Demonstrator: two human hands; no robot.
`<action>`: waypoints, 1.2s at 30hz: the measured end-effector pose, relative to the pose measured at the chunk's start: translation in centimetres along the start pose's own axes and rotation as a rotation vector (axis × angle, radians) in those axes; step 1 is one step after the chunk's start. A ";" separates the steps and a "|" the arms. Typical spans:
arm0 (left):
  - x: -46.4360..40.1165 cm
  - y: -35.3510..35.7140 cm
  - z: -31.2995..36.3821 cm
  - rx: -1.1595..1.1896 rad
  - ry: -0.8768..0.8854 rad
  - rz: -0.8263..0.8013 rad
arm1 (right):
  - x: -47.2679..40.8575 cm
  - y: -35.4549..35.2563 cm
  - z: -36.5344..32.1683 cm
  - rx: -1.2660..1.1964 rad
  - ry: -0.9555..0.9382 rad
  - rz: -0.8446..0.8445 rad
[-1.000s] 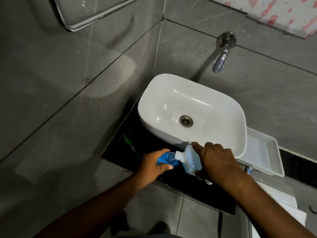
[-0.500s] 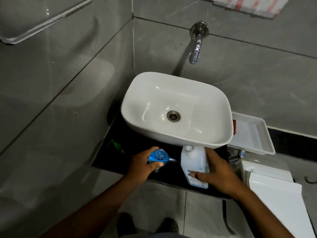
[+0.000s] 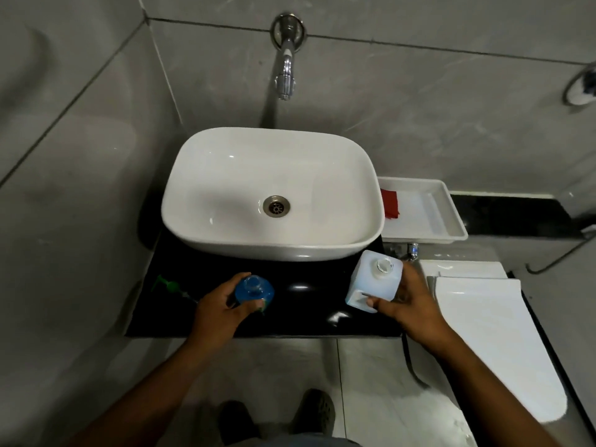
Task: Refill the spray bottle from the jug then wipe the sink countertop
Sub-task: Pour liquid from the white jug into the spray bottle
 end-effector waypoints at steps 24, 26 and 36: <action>0.5 0.4 1.3 0.006 0.007 -0.010 | 1.1 -2.4 2.2 -0.030 0.053 0.045; 0.5 0.5 1.4 0.004 0.011 -0.012 | 0.9 -1.3 2.3 -0.057 0.054 0.029; 0.1 0.2 0.6 0.002 0.017 -0.010 | 0.3 2.9 2.0 -0.165 0.056 -0.027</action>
Point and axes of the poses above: each hand's wrist, its own x-axis away from the middle knuckle, its own y-axis out of the palm, z = x × y, the point moved 9 cm from there along -x, towards the middle knuckle, and after that the axes turned 5 degrees about x, right-handed, at the moved point
